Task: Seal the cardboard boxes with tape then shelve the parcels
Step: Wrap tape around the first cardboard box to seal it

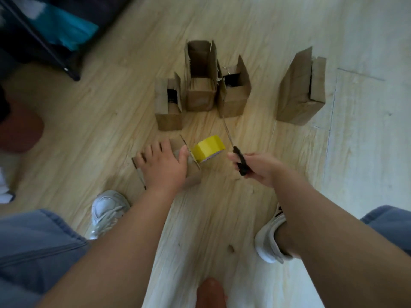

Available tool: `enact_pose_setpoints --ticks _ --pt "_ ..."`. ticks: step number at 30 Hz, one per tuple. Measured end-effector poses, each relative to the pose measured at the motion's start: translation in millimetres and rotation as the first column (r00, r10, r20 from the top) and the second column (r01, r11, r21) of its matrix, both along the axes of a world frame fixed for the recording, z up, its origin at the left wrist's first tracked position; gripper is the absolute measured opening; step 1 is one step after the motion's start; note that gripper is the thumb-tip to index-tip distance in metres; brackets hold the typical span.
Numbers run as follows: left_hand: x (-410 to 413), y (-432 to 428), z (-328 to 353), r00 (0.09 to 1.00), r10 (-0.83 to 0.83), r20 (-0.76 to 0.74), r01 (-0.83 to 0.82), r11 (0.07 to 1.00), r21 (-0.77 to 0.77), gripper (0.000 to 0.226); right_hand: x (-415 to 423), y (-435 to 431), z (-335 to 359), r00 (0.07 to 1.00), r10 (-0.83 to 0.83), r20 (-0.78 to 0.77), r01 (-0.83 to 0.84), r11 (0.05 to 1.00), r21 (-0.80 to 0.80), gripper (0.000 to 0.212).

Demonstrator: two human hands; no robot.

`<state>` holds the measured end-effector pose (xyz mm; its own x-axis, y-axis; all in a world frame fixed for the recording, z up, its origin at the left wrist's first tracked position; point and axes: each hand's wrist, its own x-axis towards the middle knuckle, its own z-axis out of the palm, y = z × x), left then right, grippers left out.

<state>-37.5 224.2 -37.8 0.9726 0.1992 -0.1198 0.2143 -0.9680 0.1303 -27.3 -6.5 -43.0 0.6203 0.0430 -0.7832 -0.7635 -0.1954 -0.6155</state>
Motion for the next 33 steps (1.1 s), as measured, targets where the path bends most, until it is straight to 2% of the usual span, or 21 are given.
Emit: enact_pose_setpoints --ticks 2,5,8,12,14,21,25,29,33 --pt "-1 0 4 0.997 0.058 -0.042 -0.059 0.997 -0.04 0.058 -7 5 19 0.993 0.111 0.029 -0.114 0.986 0.12 0.047" --pt "4 5 6 0.993 0.088 -0.084 -0.098 0.987 -0.125 0.057 -17 3 33 0.973 0.226 0.048 -0.23 0.928 0.292 0.052" --pt "10 12 7 0.986 0.086 -0.145 -0.114 0.974 -0.196 0.058 -24 -4 42 0.952 0.303 0.036 -0.296 0.889 0.348 0.05" --pt "8 15 10 0.986 0.067 -0.154 -0.103 0.966 -0.239 0.058 -33 -13 44 0.895 0.446 -0.018 -0.403 0.825 0.395 0.049" --pt "8 14 11 0.986 0.061 -0.157 -0.097 0.967 -0.237 0.058 -36 -10 43 0.87 0.492 -0.039 -0.444 0.815 0.371 0.051" --pt "9 16 12 0.987 0.05 -0.156 -0.091 0.958 -0.271 0.058 -36 21 36 0.894 0.446 -0.029 -0.426 0.87 0.25 0.054" --pt "12 16 13 0.988 0.062 -0.143 -0.099 0.959 -0.266 0.058 -35 38 28 0.866 0.5 0.01 -0.5 0.863 0.077 0.061" --pt "18 14 19 0.98 0.105 -0.169 -0.152 0.945 -0.288 0.057 -32 51 24 0.818 0.574 0.046 -0.566 0.816 -0.118 0.064" --pt "28 16 28 0.961 0.154 -0.23 -0.241 0.874 -0.422 0.048 -35 53 23 0.851 0.518 0.087 -0.5 0.85 -0.167 0.059"
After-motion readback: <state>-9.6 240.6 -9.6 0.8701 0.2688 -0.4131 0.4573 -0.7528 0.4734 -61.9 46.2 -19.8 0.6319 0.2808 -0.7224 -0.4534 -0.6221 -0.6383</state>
